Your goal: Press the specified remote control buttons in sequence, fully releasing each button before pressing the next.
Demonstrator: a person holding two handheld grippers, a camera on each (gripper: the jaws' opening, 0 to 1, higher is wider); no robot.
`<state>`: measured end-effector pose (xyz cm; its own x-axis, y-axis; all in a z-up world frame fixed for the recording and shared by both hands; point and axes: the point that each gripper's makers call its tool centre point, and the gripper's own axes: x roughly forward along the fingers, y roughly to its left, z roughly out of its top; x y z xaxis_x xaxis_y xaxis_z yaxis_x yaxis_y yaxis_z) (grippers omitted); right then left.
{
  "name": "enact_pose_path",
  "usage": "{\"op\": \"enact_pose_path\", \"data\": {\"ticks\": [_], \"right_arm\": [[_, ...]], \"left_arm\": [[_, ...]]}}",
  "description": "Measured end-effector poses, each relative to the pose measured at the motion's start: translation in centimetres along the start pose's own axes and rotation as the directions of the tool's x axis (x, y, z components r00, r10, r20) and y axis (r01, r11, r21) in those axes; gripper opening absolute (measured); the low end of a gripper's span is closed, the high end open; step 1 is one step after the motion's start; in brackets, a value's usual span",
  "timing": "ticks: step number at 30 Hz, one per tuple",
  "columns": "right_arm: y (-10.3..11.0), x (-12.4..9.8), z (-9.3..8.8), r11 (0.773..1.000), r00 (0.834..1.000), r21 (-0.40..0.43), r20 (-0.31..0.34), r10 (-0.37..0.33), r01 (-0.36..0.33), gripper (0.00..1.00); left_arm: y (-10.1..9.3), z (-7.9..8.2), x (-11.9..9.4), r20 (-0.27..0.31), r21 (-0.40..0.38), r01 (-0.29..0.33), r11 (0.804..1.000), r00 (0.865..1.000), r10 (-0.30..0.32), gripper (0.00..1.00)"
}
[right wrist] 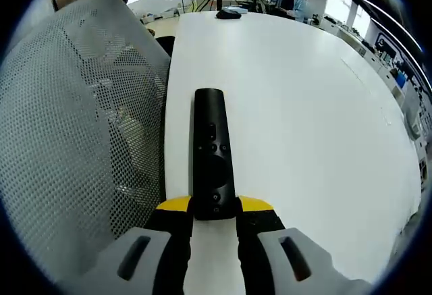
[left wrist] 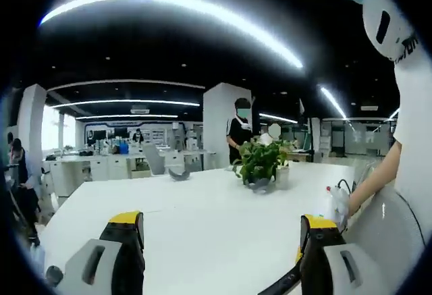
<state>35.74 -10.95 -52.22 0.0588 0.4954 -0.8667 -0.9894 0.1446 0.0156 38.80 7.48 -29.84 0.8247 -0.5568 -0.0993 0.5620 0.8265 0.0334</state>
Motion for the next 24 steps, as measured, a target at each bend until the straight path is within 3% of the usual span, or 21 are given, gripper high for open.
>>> {"op": "enact_pose_path", "data": {"ticks": [7,10,13,17,20,24], "right_arm": [[0.0,0.0,0.0,1.0,1.0,0.009,0.004,-0.005,0.005,0.24],[0.0,0.0,0.0,1.0,1.0,0.016,0.008,-0.006,0.006,0.24],[-0.1,0.0,0.1,1.0,1.0,0.028,0.012,-0.002,0.001,0.24],[-0.2,-0.1,0.2,0.998,1.0,0.051,0.01,0.029,-0.03,0.24],[-0.7,-0.1,0.2,0.998,0.999,0.033,-0.007,0.045,-0.045,0.24],[-3.5,-0.2,0.0,0.999,0.997,-0.033,-0.075,0.026,-0.028,0.24]], "left_arm": [[-0.5,-1.4,-1.0,0.045,-0.091,-0.058,0.994,0.997,0.063,1.0],[-0.1,-1.6,-0.8,0.059,-0.078,-0.089,0.993,0.994,0.093,1.0],[0.5,-1.8,-0.7,0.034,-0.011,-0.129,0.992,0.991,0.129,1.0],[1.1,-1.8,-1.1,0.055,-0.05,-0.146,0.988,0.987,0.148,1.0],[1.3,-2.2,-1.1,0.034,-0.049,-0.152,0.987,0.988,0.153,1.0],[1.3,-2.6,-1.2,0.018,-0.032,-0.144,0.989,0.989,0.145,1.0]]}}
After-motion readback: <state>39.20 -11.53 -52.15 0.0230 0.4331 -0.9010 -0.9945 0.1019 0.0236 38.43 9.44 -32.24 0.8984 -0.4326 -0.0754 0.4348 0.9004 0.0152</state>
